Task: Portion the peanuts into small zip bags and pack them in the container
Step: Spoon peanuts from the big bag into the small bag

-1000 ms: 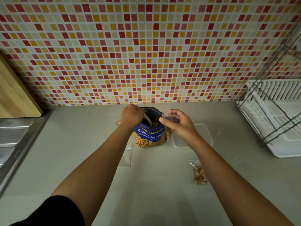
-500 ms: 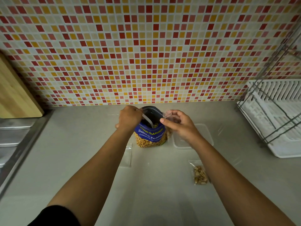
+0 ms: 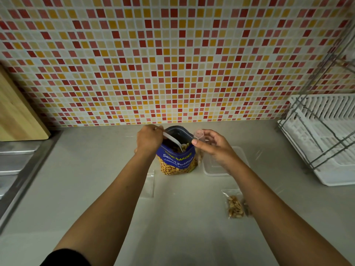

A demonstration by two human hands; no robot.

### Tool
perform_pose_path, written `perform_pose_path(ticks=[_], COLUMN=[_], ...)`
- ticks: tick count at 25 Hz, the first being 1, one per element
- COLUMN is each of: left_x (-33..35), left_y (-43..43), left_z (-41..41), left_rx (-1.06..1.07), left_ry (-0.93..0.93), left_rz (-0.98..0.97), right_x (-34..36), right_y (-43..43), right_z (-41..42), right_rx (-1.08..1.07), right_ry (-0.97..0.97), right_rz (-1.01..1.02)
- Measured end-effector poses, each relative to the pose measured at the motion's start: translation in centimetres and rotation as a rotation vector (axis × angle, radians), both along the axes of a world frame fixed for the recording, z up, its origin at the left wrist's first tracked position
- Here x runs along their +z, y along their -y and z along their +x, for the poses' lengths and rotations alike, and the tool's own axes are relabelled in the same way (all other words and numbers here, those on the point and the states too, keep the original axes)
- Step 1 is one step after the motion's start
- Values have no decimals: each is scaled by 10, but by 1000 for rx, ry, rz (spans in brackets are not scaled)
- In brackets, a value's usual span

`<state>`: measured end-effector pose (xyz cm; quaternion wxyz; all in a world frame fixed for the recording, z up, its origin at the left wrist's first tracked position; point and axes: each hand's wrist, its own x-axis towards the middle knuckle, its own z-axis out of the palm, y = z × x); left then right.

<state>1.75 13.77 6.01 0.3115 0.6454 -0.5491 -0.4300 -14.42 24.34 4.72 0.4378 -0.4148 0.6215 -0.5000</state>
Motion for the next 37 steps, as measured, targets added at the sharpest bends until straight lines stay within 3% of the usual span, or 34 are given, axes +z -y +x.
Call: perform_pose_path(ticks=[7, 12, 24, 32, 37], left_x=[10, 16, 46, 66, 79], left_y=[8, 12, 25, 29, 7], left_z=[10, 22, 43, 24, 11], left_rx=[33, 73, 135, 36, -304], left_ry=[-202, -200, -257, -149, 92], left_rz=[111, 227, 163, 44, -367], right_x=[3, 3, 14, 19, 18], right_y=[-2, -1, 14, 28, 26], right_z=[-3, 1, 23, 35, 39], right_rx=[-79, -130, -75, -48, -81], right_ry=[-7, -52, -799, -713, -553], right_rz=[-34, -19, -22, 14, -19])
